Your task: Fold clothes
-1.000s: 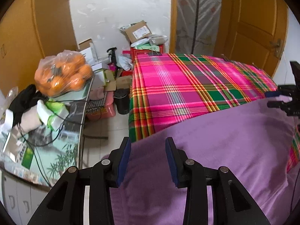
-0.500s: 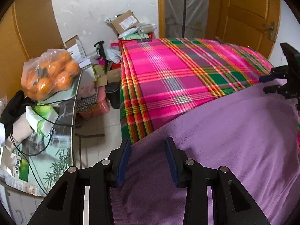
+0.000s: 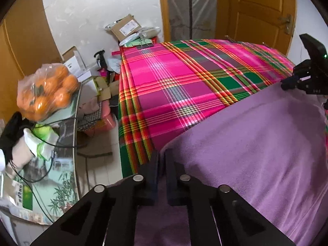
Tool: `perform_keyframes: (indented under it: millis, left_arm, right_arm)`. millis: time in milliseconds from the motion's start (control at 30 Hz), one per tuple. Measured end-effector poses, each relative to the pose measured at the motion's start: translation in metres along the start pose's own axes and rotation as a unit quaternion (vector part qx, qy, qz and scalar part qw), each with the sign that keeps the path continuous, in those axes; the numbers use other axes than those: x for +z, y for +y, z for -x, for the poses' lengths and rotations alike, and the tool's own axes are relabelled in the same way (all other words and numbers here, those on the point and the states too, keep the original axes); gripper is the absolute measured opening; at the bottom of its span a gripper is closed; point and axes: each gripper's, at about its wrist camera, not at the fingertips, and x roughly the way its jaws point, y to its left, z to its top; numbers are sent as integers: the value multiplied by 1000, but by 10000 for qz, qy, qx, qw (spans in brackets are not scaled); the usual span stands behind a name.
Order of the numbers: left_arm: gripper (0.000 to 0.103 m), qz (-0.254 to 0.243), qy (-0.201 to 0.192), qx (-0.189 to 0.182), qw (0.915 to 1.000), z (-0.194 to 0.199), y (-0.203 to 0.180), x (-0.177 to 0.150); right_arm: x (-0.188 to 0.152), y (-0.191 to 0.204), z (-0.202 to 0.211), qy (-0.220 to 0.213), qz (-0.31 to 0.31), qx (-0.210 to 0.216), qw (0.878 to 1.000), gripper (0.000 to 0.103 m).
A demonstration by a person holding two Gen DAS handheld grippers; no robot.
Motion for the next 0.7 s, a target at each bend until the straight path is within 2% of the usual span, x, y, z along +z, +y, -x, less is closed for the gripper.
perform_keyframes:
  millis: [400, 700]
  left_arm:
    - [4, 207, -541, 105, 9983, 62, -5, 0]
    - [4, 389, -979, 108, 9944, 123, -15, -22]
  right_arm:
    - [0, 22, 64, -627, 5, -251, 9977, 4]
    - [-18, 67, 130, -1109, 154, -294, 9933, 4]
